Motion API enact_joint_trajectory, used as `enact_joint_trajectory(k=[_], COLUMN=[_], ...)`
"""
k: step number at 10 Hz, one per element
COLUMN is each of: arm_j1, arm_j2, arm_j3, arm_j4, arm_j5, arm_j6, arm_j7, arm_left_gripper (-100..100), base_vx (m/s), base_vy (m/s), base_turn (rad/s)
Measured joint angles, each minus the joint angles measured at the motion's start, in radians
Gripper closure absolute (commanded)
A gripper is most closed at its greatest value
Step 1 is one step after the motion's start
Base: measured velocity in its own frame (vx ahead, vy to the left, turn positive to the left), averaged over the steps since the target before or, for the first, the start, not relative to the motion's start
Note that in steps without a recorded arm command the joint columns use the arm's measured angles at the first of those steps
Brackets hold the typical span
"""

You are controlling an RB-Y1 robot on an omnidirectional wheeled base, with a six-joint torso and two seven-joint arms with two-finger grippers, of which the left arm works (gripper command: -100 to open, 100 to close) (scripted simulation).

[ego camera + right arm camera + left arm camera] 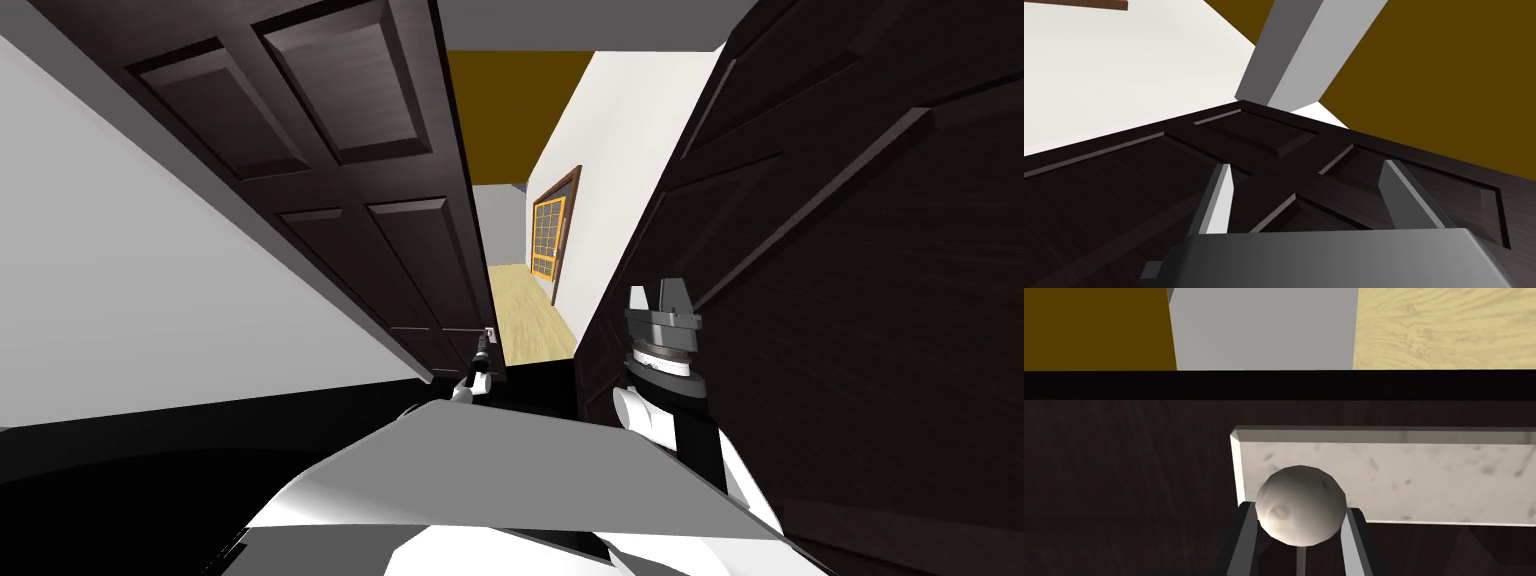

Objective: Pull the door open

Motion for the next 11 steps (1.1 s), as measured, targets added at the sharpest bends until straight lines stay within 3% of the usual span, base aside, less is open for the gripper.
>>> enact_joint_trajectory(k=[3, 5, 6, 7, 8, 11], arm_j1=[-0.009, -0.007, 0.009, 0.004, 0.006, 0.011], arm_j2=[0.013, 0.031, 0.041, 0.051, 0.063, 0.091], arm_j3=[-0.008, -0.021, -0.03, -0.036, -0.039, -0.052], arm_j4=[0.019, 0.022, -0.003, 0.013, 0.013, 0.014], arm_j5=[-0.005, -0.013, -0.02, -0.025, -0.029, -0.037], arm_j6=[-0.009, -0.014, -0.003, -0.007, -0.012, -0.018], arm_j7=[0.017, 0.041, 0.053, 0.069, 0.084, 0.124], arm_left_gripper=[100, 100, 100, 100, -100, -100], base_vx=[-0.189, -0.181, -0.114, -0.035, -0.11, -0.19], base_vy=[-0.008, 0.027, 0.053, 0.054, 0.022, 0.0], base_turn=[0.0, 0.012, 0.048, 0.046, -0.174, -0.189])
